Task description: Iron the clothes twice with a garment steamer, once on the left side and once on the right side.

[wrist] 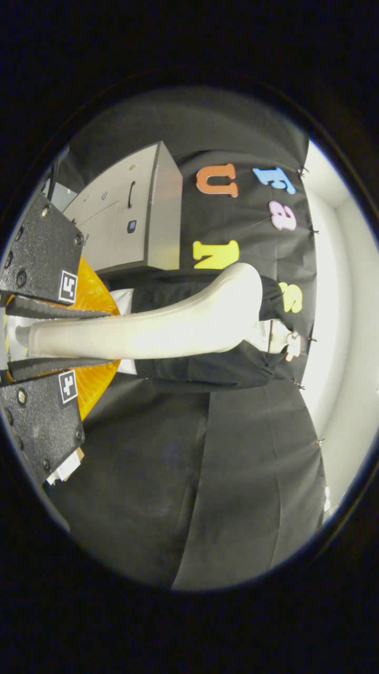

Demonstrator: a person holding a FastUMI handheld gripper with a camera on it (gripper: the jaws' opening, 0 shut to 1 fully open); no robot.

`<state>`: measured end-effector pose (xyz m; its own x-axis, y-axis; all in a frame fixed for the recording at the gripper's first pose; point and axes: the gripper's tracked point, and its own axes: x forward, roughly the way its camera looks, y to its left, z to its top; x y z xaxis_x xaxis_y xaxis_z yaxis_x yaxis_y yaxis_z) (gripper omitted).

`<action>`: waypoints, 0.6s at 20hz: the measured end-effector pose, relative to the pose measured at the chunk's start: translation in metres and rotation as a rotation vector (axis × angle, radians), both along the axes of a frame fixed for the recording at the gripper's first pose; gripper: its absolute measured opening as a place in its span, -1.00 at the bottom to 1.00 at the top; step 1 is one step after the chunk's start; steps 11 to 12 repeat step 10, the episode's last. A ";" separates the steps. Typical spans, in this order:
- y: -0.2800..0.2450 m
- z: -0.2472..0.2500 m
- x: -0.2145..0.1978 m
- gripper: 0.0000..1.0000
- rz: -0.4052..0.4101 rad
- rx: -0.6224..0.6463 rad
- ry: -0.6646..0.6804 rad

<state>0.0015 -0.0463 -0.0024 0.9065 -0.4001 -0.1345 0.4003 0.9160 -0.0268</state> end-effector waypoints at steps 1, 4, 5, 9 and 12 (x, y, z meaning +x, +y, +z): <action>0.000 0.007 -0.005 -0.33 0.021 0.000 -0.019; -0.009 0.017 -0.013 -0.34 0.084 0.002 -0.035; -0.013 0.019 -0.015 -0.34 0.100 -0.001 -0.044; -0.029 0.008 -0.024 -0.34 0.145 0.013 -0.037; -0.031 0.005 -0.024 -0.34 0.158 0.021 -0.034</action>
